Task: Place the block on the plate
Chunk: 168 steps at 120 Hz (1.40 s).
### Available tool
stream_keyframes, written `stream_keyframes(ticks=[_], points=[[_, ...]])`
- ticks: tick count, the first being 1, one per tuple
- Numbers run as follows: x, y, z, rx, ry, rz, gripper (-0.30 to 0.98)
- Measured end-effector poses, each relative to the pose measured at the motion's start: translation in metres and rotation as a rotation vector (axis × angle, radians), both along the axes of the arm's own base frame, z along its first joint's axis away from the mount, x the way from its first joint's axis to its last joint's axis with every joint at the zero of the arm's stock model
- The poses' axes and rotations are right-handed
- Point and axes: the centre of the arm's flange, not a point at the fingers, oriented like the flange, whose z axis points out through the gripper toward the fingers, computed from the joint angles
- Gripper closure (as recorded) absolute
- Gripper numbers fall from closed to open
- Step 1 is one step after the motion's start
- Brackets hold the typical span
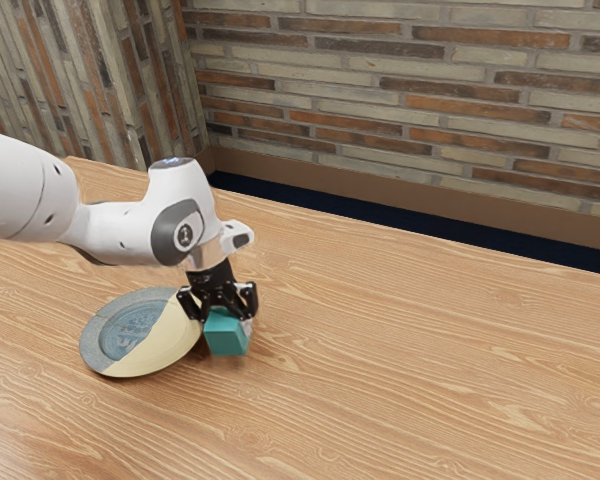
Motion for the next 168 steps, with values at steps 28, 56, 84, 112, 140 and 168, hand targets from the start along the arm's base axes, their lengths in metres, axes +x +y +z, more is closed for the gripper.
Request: stream_keyframes(ticks=[28, 56, 84, 112, 140, 168], points=[[0.001, 0.052, 0.032, 0.010, -0.046, 0.103, 0.30], [-0.008, 0.121, 0.022, 0.029, -0.017, 0.235, 0.30], [-0.020, 0.157, 0.007, 0.030, 0.039, 0.311, 0.29], [-0.030, 0.179, -0.005, 0.029, 0.090, 0.352, 0.24], [-0.030, 0.177, 0.017, 0.012, 0.072, 0.347, 0.08], [-0.023, 0.143, 0.064, -0.007, 0.024, 0.264, 0.03]])
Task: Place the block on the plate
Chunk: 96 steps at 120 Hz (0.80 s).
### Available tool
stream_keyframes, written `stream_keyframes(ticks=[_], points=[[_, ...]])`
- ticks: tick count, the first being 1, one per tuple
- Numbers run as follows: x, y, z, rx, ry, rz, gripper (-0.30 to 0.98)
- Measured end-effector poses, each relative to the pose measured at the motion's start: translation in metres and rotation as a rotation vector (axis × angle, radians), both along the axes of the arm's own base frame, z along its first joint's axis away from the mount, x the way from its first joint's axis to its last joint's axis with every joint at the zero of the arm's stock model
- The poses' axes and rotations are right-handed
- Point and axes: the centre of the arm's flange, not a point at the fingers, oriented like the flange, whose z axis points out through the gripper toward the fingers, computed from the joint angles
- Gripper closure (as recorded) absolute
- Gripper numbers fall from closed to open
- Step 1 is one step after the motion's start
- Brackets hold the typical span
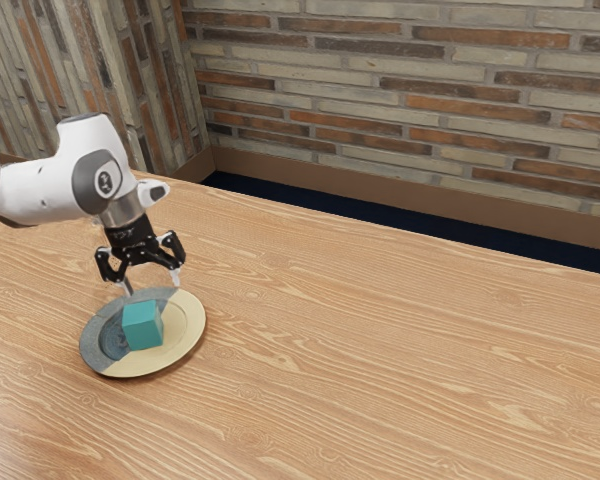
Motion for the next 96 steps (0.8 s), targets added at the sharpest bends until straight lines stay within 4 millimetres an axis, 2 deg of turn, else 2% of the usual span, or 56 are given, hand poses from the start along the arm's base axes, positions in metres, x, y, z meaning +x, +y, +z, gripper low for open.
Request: stream_keyframes(ticks=[13, 34, 42, 59, 72, 81, 96], points=[[0.021, -0.028, 0.034, 0.028, -0.038, -0.093, 0.02], [0.050, -0.093, 0.086, 0.113, -0.077, -0.326, 0.01], [0.058, -0.106, 0.103, 0.144, -0.089, -0.411, 0.01], [0.066, -0.123, 0.123, 0.178, -0.091, -0.576, 0.00], [0.068, -0.150, 0.147, 0.181, -0.091, -0.704, 0.00], [0.065, -0.161, 0.150, 0.174, -0.075, -0.771, 0.00], [0.062, -0.161, 0.149, 0.162, -0.047, -0.840, 0.00]])
